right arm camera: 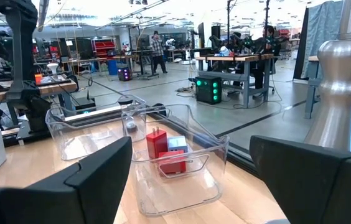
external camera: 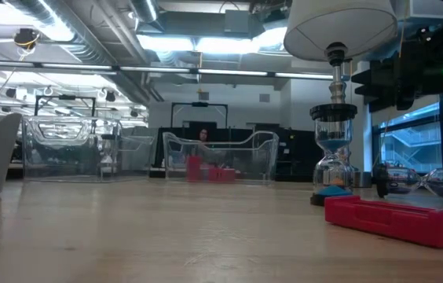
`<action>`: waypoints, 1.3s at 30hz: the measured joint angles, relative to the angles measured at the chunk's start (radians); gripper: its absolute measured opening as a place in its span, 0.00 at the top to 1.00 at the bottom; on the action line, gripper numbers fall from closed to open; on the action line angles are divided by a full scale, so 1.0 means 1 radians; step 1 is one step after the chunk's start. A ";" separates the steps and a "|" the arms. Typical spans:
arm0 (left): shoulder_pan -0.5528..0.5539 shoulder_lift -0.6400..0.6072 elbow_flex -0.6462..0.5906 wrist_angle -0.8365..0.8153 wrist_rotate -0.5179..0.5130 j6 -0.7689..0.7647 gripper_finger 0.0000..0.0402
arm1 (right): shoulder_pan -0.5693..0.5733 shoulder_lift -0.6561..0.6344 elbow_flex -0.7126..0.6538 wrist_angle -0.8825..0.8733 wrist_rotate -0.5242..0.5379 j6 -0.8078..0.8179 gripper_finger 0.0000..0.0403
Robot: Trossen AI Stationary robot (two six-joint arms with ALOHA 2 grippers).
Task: Pick & Place Office items
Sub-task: Put the blue digital timer into the gray bin
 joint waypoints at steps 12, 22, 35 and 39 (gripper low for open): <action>0.009 0.000 -0.279 0.024 0.148 -0.265 0.83 | 0.000 0.000 0.000 0.000 0.000 0.000 0.19; 0.077 -0.008 -0.449 0.270 0.279 -0.300 0.83 | 0.000 0.000 0.000 0.000 0.000 0.000 0.19; 0.076 -0.013 -0.451 0.279 0.278 -0.291 0.83 | 0.000 0.000 0.000 0.000 0.000 0.000 0.19; 0.076 -0.009 -0.433 0.254 0.287 -0.286 0.80 | 0.000 0.000 0.000 0.000 0.000 0.000 0.19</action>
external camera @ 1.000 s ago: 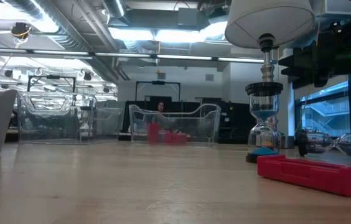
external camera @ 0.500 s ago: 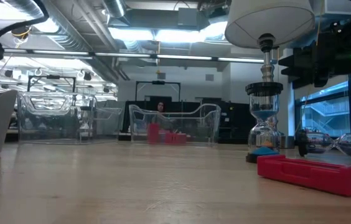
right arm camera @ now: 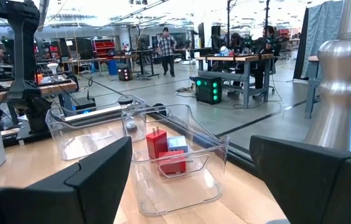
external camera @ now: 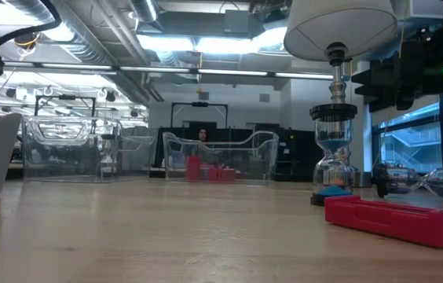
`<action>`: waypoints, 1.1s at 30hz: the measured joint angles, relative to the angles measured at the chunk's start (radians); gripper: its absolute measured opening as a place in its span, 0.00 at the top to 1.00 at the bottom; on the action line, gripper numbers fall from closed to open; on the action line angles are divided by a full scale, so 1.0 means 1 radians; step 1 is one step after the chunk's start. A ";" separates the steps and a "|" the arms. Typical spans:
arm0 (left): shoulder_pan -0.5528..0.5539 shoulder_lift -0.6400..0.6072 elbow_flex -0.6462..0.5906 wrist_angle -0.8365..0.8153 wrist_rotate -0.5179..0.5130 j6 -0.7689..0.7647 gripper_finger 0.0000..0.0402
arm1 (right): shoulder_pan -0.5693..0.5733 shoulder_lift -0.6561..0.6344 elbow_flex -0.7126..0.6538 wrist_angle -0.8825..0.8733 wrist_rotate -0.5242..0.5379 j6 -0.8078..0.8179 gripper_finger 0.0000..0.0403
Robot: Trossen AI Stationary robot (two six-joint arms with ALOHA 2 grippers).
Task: Pick & Place Office items
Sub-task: Put the blue digital timer into the gray bin
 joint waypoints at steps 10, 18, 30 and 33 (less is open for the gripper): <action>0.000 0.000 0.048 -0.025 0.016 0.017 0.67 | 0.000 0.000 0.000 0.000 0.000 0.000 0.19; 0.000 -0.001 0.051 -0.040 0.129 0.042 0.60 | 0.000 0.000 0.000 0.000 0.000 0.000 0.19; 0.001 -0.003 0.053 -0.054 0.193 0.043 0.60 | 0.000 0.000 0.000 0.000 0.000 0.000 0.19; 0.011 -0.003 0.053 -0.053 0.192 0.042 0.60 | 0.000 0.000 0.000 0.000 0.000 0.000 0.19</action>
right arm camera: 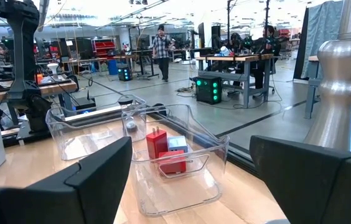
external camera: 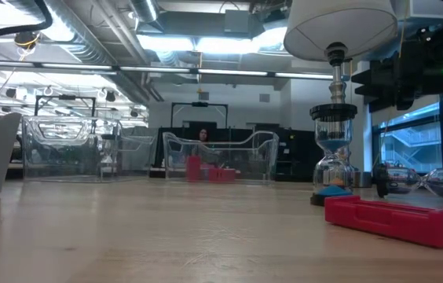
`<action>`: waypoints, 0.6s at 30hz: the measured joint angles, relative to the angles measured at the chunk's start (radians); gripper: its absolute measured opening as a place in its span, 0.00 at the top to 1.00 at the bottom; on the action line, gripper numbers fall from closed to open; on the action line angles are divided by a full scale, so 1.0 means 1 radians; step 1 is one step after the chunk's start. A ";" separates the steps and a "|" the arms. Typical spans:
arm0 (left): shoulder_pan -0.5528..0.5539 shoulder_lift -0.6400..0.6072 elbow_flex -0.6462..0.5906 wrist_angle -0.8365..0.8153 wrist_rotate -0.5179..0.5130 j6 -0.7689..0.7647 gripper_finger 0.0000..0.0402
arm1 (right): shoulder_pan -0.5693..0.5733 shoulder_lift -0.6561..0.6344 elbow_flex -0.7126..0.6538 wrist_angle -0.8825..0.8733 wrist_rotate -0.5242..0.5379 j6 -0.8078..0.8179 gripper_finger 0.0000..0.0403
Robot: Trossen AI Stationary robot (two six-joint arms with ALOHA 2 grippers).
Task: Pick & Place Office items
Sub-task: Put the blue digital timer into the gray bin
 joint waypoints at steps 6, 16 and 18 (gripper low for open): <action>0.041 0.000 0.000 0.001 -0.024 0.000 0.60 | 0.000 0.000 0.000 0.000 0.000 0.000 0.19; 0.056 0.000 0.001 0.016 -0.093 0.035 0.60 | 0.000 0.000 0.000 0.000 0.000 0.000 0.19; 0.055 0.000 0.001 0.020 -0.102 0.035 0.60 | 0.000 0.000 0.000 0.000 0.000 0.000 0.19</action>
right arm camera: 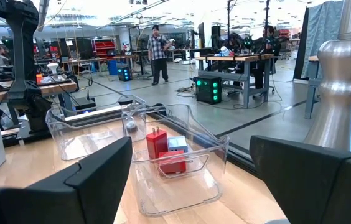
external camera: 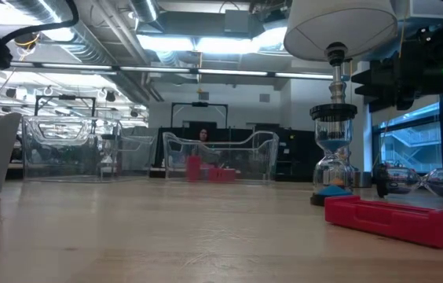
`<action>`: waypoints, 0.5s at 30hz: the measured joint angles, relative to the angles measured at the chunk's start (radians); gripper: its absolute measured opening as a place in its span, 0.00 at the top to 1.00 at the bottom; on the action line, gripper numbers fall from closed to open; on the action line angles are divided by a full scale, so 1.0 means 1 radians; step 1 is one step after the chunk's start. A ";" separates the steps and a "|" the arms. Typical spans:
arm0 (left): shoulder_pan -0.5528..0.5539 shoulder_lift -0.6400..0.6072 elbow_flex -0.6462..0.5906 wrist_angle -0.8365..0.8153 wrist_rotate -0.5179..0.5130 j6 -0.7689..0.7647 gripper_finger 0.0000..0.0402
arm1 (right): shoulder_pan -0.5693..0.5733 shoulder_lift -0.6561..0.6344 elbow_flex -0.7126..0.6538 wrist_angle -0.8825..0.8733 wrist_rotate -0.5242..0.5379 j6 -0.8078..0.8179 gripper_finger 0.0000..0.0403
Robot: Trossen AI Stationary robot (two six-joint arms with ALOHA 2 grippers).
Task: Pick & Place Office items
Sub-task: Put the blue digital timer into the gray bin
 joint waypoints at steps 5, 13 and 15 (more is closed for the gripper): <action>-0.002 0.000 0.000 -0.001 -0.008 -0.023 0.59 | 0.000 0.000 0.000 0.000 0.000 0.000 0.19; -0.002 0.000 0.000 0.004 -0.008 -0.025 0.44 | 0.000 0.000 0.000 0.000 0.000 0.000 0.19; -0.002 0.000 0.003 0.000 -0.007 -0.026 0.39 | 0.000 0.000 0.000 0.000 0.000 0.000 0.19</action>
